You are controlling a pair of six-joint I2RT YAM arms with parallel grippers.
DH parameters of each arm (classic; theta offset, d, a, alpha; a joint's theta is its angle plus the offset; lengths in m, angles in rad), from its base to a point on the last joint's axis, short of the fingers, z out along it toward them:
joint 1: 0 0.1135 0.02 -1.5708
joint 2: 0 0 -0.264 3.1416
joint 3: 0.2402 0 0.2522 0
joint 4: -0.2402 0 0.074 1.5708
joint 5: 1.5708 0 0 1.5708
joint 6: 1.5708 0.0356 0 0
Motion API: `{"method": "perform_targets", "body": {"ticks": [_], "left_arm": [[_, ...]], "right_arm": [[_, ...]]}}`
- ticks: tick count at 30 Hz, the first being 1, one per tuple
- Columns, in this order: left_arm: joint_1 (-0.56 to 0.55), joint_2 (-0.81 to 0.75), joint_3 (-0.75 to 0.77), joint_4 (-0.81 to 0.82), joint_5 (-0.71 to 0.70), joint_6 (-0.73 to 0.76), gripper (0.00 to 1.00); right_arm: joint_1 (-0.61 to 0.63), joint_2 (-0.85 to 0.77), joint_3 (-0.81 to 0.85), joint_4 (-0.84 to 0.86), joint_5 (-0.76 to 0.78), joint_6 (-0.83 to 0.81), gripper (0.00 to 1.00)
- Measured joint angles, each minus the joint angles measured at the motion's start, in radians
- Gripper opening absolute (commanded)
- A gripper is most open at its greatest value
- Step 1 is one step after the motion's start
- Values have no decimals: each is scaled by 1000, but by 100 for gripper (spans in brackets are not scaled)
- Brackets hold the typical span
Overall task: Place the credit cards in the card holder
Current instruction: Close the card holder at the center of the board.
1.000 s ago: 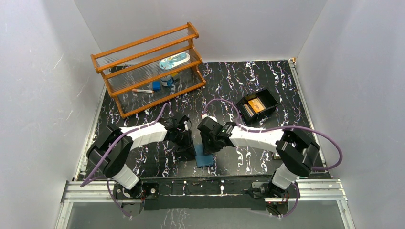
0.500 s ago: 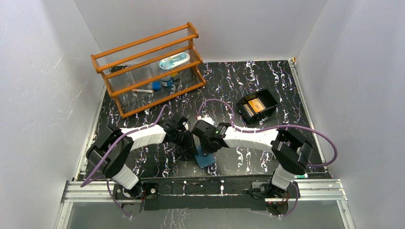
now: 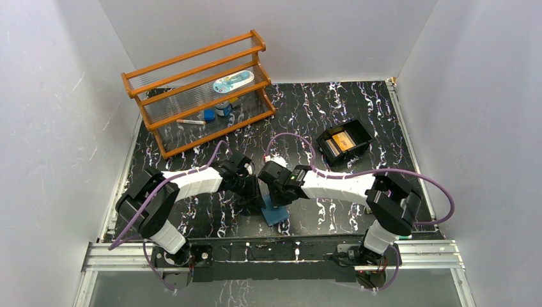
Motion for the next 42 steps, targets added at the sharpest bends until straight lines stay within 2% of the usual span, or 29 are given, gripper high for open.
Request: {"method": "perform_targets", "body": {"ticks": [16, 20, 22, 32, 42], "left_arm": [[0, 22, 19, -11, 5, 0, 26], [0, 22, 19, -12, 5, 0, 26], [0, 22, 19, -13, 5, 0, 26], [0, 22, 19, -14, 5, 0, 26], [0, 22, 19, -14, 5, 0, 26]], "right_arm": [[0, -37, -4, -1, -24, -20, 0], [0, -42, -4, -2, -22, -17, 25], [0, -42, -4, -10, -6, -18, 32], [0, -42, 7, -62, 63, -26, 42], [34, -9, 63, -82, 100, -43, 41]]}}
